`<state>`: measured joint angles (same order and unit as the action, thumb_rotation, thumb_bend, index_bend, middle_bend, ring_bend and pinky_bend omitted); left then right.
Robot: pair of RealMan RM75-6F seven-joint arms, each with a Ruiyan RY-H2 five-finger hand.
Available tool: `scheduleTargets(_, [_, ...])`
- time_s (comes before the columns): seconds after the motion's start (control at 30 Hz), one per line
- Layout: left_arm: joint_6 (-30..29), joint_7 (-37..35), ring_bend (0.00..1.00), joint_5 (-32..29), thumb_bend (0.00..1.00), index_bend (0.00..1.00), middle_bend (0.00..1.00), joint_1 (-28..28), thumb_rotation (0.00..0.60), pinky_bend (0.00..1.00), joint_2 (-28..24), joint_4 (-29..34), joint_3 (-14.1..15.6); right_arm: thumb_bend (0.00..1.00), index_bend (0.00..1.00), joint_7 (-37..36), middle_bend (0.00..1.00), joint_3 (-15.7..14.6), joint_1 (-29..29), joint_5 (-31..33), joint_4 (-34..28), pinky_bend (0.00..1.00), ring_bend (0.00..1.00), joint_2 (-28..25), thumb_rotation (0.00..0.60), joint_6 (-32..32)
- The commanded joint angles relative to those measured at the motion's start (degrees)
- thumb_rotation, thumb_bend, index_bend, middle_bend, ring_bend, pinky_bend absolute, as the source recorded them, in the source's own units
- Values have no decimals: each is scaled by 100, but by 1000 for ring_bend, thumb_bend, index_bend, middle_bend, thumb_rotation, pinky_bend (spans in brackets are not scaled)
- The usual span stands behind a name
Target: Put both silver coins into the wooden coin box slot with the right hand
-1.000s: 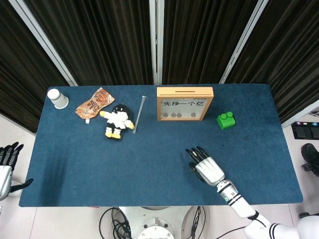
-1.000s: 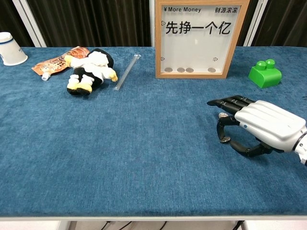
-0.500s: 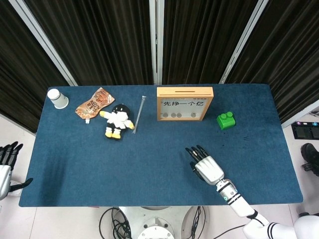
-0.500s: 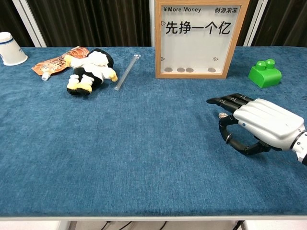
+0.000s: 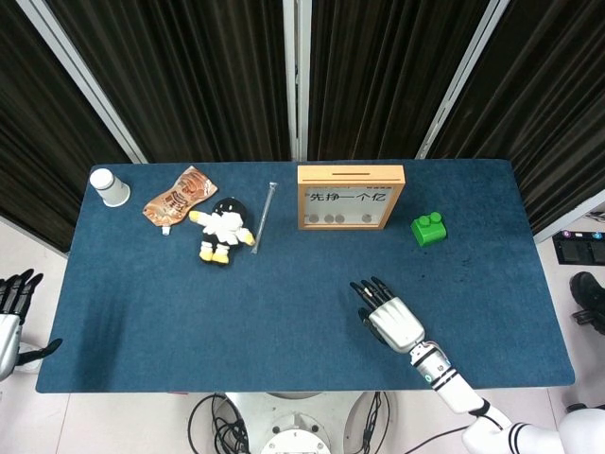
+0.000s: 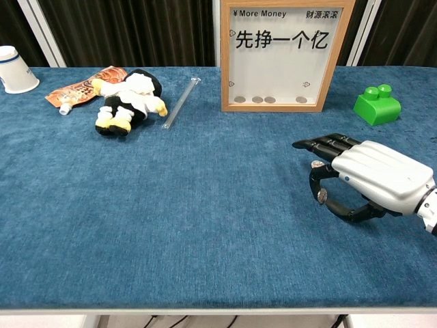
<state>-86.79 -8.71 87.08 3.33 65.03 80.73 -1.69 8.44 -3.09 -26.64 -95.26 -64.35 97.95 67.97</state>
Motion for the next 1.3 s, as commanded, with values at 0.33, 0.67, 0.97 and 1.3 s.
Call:
scheduleTargets(0.33, [-1,22,0,16,68,54,0,9,600,0,-5,23,5,327,468,48,0,13,5,-3,-103,0,0,-62,600,53])
scheduleTargets(0.67, [-28,-5,0,54,68,54,0,10,600,0,13,-9,13,327,524,51,0,19,17,-5,-118,0,0,-68,600,99])
scheduleTargets(0.97, [-46,-7,0,76,68,54,0,9,600,0,3,0,20,324,533,55,0,34,15,-8,-165,0,0,-97,600,130])
scheduleTargets(1.3, [-36,10,0,67,68,54,0,12,600,0,7,10,22,325,623,59,1,41,28,7,-190,0,0,-120,600,147])
